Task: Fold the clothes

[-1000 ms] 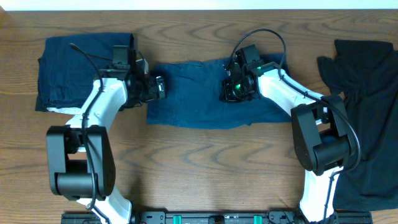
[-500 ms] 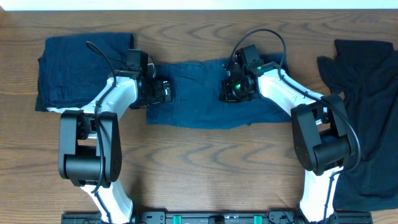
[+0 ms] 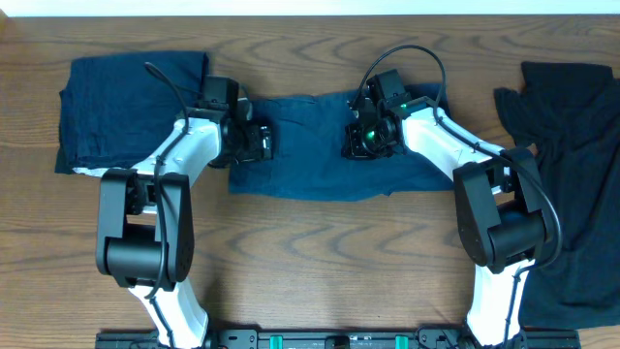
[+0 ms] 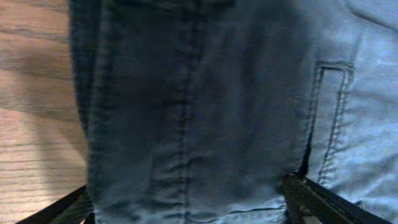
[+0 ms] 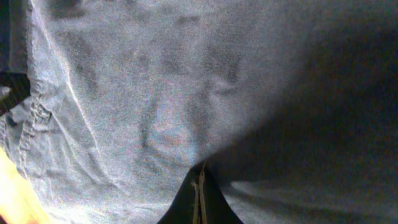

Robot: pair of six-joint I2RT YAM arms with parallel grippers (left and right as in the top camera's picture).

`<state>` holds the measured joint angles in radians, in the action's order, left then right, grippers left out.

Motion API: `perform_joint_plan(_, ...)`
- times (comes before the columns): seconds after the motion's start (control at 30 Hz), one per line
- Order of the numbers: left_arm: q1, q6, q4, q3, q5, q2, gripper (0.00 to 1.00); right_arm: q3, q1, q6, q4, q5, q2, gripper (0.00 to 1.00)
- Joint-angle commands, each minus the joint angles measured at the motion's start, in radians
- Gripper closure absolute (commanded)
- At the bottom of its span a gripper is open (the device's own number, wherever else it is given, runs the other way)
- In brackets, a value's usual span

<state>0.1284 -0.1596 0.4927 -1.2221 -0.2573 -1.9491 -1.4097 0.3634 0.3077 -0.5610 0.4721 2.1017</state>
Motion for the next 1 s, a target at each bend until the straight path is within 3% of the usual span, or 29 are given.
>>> perform_joint_plan(0.0, 0.008, 0.007, 0.014, 0.023, -0.045, -0.062, 0.14, 0.006, 0.005, 0.014, -0.001, 0.011, 0.008, 0.99)
perform_joint_plan(0.13, 0.008, 0.007, 0.014, 0.023, -0.045, -0.062, 0.24, 0.006, 0.005, 0.014, -0.001, 0.011, 0.008, 0.99)
perform_joint_plan(0.33, 0.008, 0.007, 0.014, 0.023, -0.045, -0.062, 0.27, 0.006, 0.005, 0.014, -0.001, 0.011, 0.008, 0.99)
perform_joint_plan(0.43, 0.008, 0.007, 0.014, 0.023, -0.044, -0.064, 0.34, 0.006, 0.005, 0.014, -0.001, 0.011, 0.008, 0.99)
perform_joint_plan(0.63, 0.008, 0.006, 0.013, 0.023, -0.038, -0.065, 0.48, 0.006, 0.005, 0.014, -0.001, 0.011, 0.008, 0.99)
perform_joint_plan(0.97, 0.009, 0.006, 0.016, 0.023, -0.038, -0.066, 0.8, 0.006, 0.004, 0.022, -0.001, 0.011, 0.008, 0.99)
